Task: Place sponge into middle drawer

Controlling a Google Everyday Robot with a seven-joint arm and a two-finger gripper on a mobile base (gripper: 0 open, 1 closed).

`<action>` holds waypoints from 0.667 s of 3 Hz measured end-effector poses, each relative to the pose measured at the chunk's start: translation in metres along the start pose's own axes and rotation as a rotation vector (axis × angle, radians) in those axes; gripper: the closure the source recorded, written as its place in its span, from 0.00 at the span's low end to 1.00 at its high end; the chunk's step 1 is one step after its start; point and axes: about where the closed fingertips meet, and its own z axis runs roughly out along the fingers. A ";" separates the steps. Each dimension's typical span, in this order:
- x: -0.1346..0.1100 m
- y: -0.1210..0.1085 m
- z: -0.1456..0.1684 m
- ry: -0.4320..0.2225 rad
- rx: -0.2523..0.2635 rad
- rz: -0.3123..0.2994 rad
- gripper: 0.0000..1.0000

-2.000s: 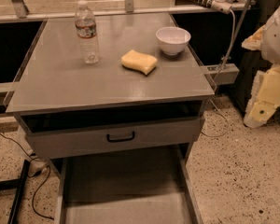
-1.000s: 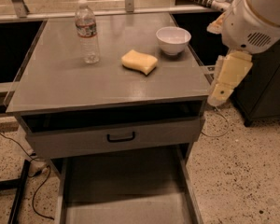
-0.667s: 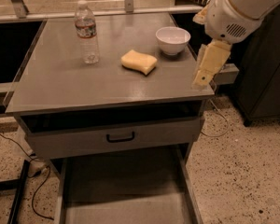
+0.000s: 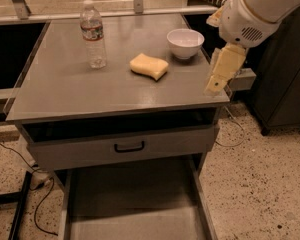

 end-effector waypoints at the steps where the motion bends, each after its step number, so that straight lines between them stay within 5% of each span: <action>1: -0.001 -0.013 0.019 -0.070 0.018 0.024 0.00; 2: -0.006 -0.039 0.048 -0.202 0.047 0.068 0.00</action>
Offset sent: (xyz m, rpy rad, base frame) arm 0.1046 0.0209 -0.0411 0.4044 -0.1099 -0.0023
